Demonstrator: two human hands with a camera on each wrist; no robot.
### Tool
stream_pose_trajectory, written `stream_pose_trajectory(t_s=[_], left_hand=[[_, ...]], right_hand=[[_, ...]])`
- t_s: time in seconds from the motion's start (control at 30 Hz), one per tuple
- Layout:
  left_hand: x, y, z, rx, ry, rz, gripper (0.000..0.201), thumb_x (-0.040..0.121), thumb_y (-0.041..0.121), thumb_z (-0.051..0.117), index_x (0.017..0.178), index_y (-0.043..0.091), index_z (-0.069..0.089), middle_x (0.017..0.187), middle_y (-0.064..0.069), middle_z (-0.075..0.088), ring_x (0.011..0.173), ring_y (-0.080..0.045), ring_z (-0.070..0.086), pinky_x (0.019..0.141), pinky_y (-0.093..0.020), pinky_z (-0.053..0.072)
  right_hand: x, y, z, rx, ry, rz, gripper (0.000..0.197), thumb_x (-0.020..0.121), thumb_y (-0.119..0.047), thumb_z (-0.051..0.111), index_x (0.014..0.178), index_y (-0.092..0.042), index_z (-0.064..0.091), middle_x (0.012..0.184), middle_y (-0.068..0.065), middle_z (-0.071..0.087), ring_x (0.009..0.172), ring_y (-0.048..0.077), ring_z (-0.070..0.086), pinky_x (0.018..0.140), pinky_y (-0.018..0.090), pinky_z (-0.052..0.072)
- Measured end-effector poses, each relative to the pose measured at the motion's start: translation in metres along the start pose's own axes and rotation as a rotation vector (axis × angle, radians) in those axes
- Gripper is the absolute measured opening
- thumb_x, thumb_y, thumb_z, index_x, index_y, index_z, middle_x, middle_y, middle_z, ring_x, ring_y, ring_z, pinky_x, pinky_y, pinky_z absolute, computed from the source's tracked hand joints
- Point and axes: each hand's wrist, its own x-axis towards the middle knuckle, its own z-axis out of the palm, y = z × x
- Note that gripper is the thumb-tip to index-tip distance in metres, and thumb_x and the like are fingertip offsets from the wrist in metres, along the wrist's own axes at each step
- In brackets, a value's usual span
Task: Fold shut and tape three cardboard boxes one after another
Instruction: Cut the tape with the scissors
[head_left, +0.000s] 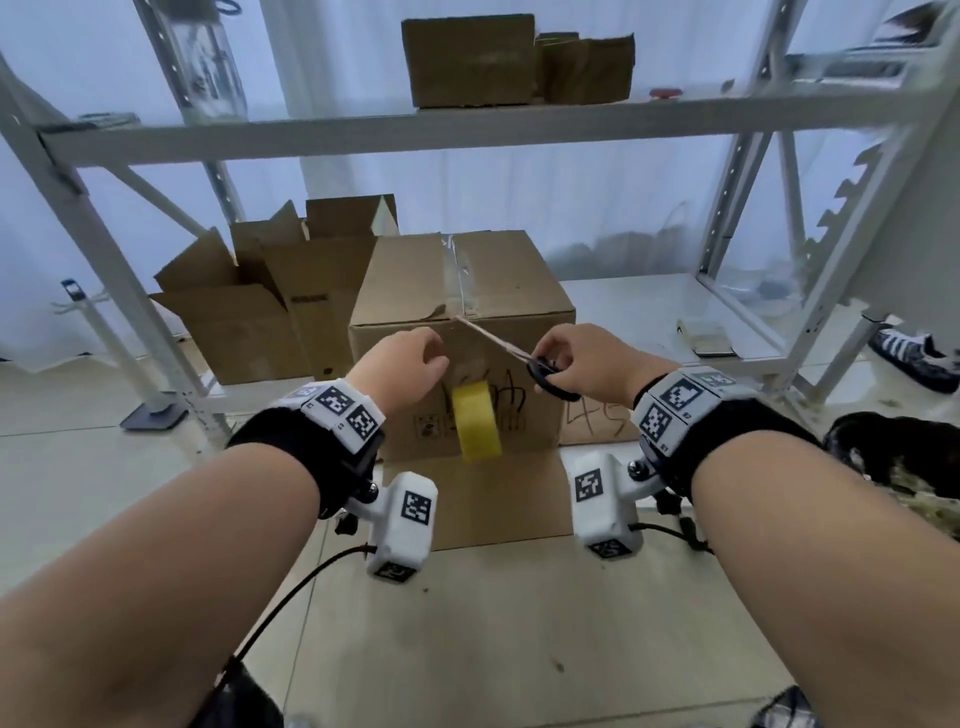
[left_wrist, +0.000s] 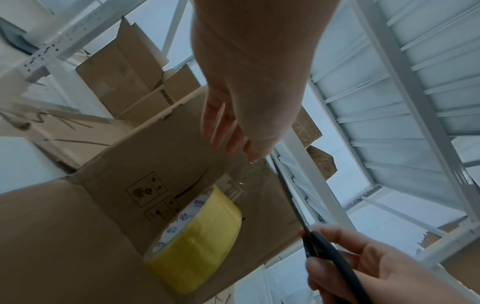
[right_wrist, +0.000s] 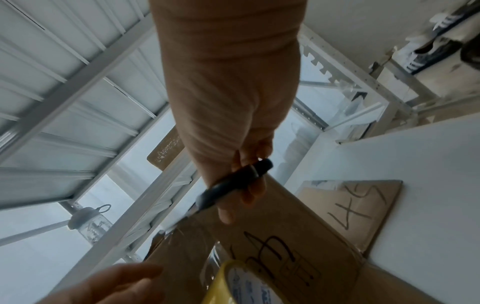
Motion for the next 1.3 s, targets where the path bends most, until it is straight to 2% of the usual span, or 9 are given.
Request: stream_pose_trajectory(t_s=[0.2,0.27,0.4,0.5,0.63,0.77,0.87,1.0,1.3], left_hand=[[-0.009,-0.006,0.02,-0.104,-0.081,-0.105,0.053,0.097,0.034,0.05,0.141,0.01,0.034,0.133,-0.012,0.054,0.118,-0.026,0.053,0.097,-0.035,0.044],[-0.011,-0.004,0.021,-0.177,-0.068,-0.124,0.054,0.097,0.035,0.05,0.141,0.01,0.032,0.133,-0.012,0.052,0.115,-0.025,0.054,0.091,-0.031,0.044],[-0.011,0.0,0.026,-0.287,-0.057,-0.14,0.055,0.097,0.035,0.05,0.141,0.01,0.029,0.128,-0.012,0.053,0.101,-0.021,0.054,0.081,-0.028,0.042],[-0.009,0.001,0.034,-0.352,-0.074,-0.167,0.058,0.097,0.035,0.051,0.143,0.013,0.024,0.128,-0.012,0.053,0.102,-0.023,0.055,0.085,-0.031,0.046],[-0.008,0.007,0.047,-0.43,-0.091,-0.185,0.062,0.097,0.035,0.051,0.147,0.016,0.02,0.131,-0.013,0.051,0.107,-0.025,0.056,0.082,-0.028,0.045],[-0.001,0.006,0.054,-0.485,-0.093,-0.192,0.06,0.096,0.032,0.054,0.145,0.016,0.023,0.129,-0.013,0.05,0.1,-0.021,0.052,0.08,-0.028,0.044],[0.003,0.0,0.058,-0.562,-0.111,-0.203,0.06,0.094,0.029,0.058,0.143,0.018,0.026,0.127,-0.013,0.051,0.107,-0.026,0.055,0.086,-0.031,0.048],[0.001,-0.002,0.065,-0.684,-0.136,-0.199,0.062,0.093,0.025,0.06,0.144,0.022,0.026,0.135,-0.01,0.048,0.115,-0.026,0.053,0.1,-0.04,0.047],[-0.003,0.0,0.069,-0.816,-0.117,-0.229,0.059,0.092,0.019,0.058,0.143,0.023,0.029,0.136,-0.005,0.047,0.115,-0.026,0.054,0.1,-0.043,0.047]], right_hand=[[-0.003,-0.026,-0.017,-0.056,-0.126,0.018,0.04,0.079,-0.04,0.075,0.106,-0.014,0.059,0.08,-0.009,0.05,0.072,0.005,0.046,0.062,0.019,0.035],[-0.006,-0.024,-0.024,-0.036,-0.194,0.062,0.044,0.076,-0.043,0.077,0.106,-0.016,0.06,0.081,-0.007,0.055,0.072,0.005,0.051,0.064,0.02,0.039],[-0.015,-0.004,-0.035,0.019,-0.269,0.191,0.045,0.073,-0.043,0.079,0.103,-0.014,0.063,0.077,0.005,0.066,0.067,0.016,0.06,0.072,0.034,0.051],[-0.018,0.004,-0.036,-0.026,-0.325,0.248,0.041,0.072,-0.044,0.079,0.097,-0.015,0.064,0.072,0.005,0.067,0.061,0.014,0.059,0.063,0.026,0.048],[-0.009,0.003,-0.032,0.034,-0.339,0.256,0.042,0.072,-0.044,0.079,0.098,-0.015,0.064,0.075,0.006,0.066,0.067,0.016,0.06,0.076,0.032,0.053],[0.003,0.007,-0.029,0.029,-0.371,0.258,0.042,0.076,-0.042,0.077,0.102,-0.014,0.063,0.08,0.007,0.066,0.071,0.016,0.061,0.075,0.031,0.052],[0.006,0.016,-0.034,0.048,-0.404,0.277,0.037,0.076,-0.036,0.078,0.101,-0.013,0.064,0.081,0.008,0.067,0.069,0.015,0.06,0.077,0.032,0.052],[0.001,0.025,-0.036,0.047,-0.411,0.302,0.032,0.076,-0.029,0.079,0.1,-0.014,0.065,0.077,0.005,0.065,0.065,0.014,0.056,0.07,0.025,0.049],[0.013,0.015,-0.014,0.005,-0.415,0.249,0.035,0.078,-0.035,0.077,0.108,-0.022,0.065,0.084,-0.003,0.065,0.075,0.009,0.059,0.075,0.024,0.047]])
